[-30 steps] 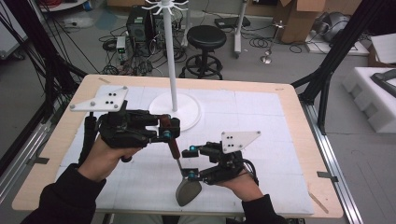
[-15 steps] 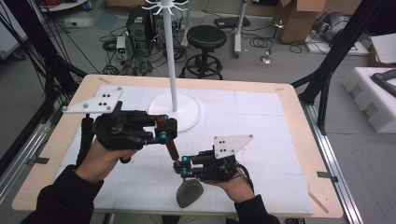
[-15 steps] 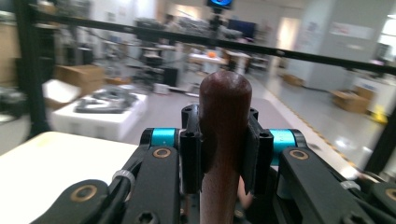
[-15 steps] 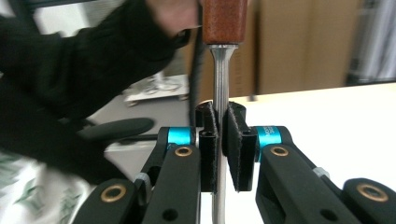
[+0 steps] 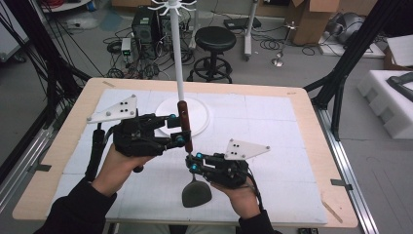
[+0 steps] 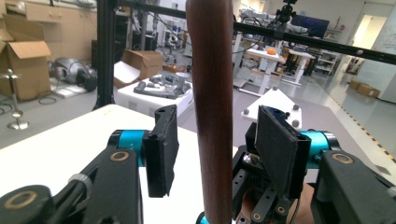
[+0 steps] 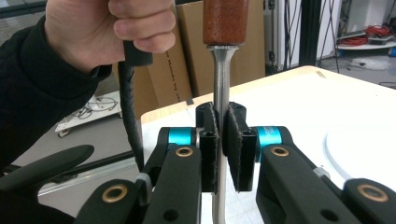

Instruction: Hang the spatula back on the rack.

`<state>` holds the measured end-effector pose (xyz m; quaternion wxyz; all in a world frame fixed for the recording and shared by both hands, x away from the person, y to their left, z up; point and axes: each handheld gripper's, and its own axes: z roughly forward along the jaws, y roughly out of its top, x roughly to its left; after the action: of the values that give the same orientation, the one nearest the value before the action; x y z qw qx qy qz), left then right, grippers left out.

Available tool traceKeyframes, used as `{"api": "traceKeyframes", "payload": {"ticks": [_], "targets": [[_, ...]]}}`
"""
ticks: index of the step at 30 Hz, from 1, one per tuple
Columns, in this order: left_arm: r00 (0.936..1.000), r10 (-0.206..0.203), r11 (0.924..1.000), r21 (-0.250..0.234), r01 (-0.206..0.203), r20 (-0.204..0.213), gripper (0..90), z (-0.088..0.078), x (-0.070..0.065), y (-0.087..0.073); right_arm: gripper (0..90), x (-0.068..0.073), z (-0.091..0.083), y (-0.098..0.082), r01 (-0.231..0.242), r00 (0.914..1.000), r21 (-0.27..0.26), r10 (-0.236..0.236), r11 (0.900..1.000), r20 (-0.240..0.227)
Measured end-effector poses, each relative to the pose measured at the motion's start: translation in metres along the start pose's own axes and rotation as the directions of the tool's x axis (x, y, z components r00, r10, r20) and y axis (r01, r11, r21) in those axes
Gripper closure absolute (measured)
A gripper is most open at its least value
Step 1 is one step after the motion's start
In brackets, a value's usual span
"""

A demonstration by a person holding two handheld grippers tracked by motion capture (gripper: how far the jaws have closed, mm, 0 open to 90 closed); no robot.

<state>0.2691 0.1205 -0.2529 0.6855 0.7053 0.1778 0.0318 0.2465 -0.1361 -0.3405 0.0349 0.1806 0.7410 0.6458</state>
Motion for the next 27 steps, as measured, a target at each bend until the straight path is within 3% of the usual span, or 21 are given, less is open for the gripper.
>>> {"api": "traceKeyframes", "payload": {"ticks": [3, 12, 18, 21, 22, 24, 27], "targets": [[0.9998, -0.016, 0.9999, -0.005, 0.016, 0.009, 53.1, 0.002, 0.001, -0.001, 84.2, 0.001, 0.000, 0.000, 0.001, 1.0000, -0.001, -0.001, 1.000, 0.009], [0.9989, -0.045, 0.9990, -0.003, 0.045, -0.012, 58.3, 0.011, 0.005, -0.002, 84.1, 0.003, -0.002, 0.000, 0.014, 0.9953, -0.016, -0.012, 1.000, 0.096], [0.9988, -0.049, 0.9987, -0.015, 0.049, -0.002, 72.5, 0.015, 0.008, 0.001, 84.1, 0.002, -0.003, 0.001, -0.003, 0.9934, -0.031, 0.006, 1.000, 0.114], [0.9986, -0.052, 0.9984, -0.021, 0.053, 0.003, 73.0, 0.017, 0.009, 0.003, 83.0, 0.000, -0.005, 0.002, 0.002, 0.9931, -0.048, 0.004, 0.999, 0.117], [0.9984, -0.056, 0.9981, -0.026, 0.056, 0.006, 73.0, 0.017, 0.010, 0.005, 81.2, 0.000, -0.006, 0.002, -0.003, 0.9935, -0.055, 0.009, 0.998, 0.114], [0.9992, -0.039, 0.9987, -0.032, 0.039, -0.002, 73.1, 0.016, 0.012, 0.011, 60.4, -0.001, -0.009, 0.003, 0.000, 0.9941, -0.080, 0.009, 0.997, 0.109], [0.9995, -0.012, 0.9990, -0.045, 0.010, -0.029, 73.1, 0.014, 0.018, 0.023, 46.4, -0.001, -0.022, 0.004, 0.019, 0.9873, -0.115, -0.001, 0.993, 0.159]]}}
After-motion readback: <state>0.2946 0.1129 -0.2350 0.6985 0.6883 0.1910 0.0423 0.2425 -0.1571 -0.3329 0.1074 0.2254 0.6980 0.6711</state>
